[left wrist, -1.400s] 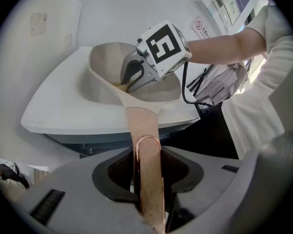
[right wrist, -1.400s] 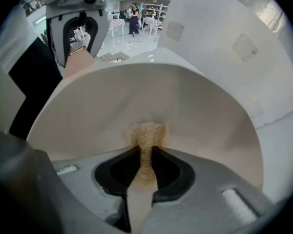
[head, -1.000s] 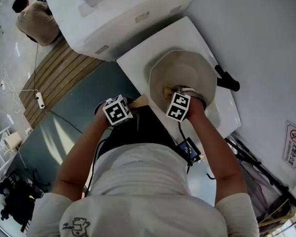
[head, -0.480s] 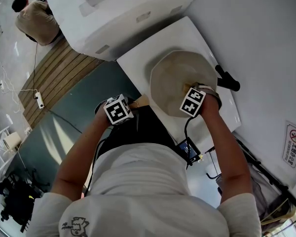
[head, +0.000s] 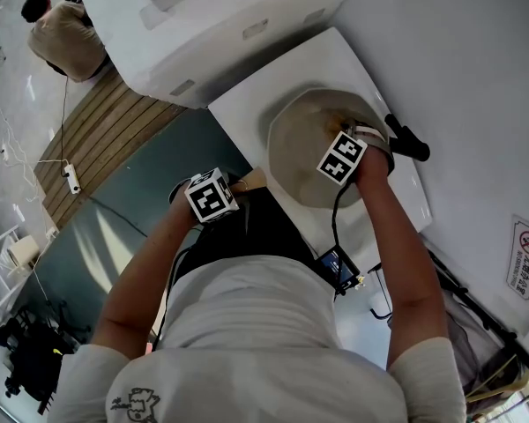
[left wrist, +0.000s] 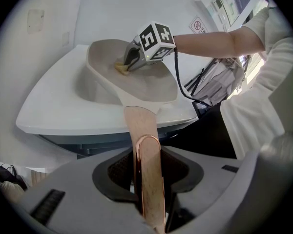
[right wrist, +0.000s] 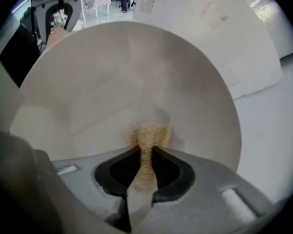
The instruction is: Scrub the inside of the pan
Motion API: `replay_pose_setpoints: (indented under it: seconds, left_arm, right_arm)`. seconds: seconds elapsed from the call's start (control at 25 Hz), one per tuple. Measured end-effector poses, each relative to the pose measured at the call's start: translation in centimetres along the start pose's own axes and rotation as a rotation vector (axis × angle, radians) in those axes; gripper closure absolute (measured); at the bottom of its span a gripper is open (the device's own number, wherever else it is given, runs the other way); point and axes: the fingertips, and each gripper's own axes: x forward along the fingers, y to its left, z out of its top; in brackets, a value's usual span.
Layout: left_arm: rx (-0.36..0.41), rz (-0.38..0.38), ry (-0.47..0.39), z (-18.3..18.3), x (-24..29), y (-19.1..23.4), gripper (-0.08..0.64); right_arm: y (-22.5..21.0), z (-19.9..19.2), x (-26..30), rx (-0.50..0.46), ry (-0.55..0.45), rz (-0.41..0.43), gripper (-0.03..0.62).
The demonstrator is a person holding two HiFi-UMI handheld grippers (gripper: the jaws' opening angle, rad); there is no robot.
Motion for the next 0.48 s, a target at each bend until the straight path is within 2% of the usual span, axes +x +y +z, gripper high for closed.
replay_pose_setpoints:
  seconds: [0.24,0.48]
  left_arm:
    - [-0.006,0.007,-0.019,0.1,0.0,0.1,0.417]
    - [-0.008,0.015,-0.022,0.1,0.0,-0.1,0.417]
  right_arm:
    - [-0.3,2.6,-0.1,0.026,-0.103,-0.021,0.522]
    - [2.3,4.5,-1.2,0.045,-0.182,0.041,0.522]
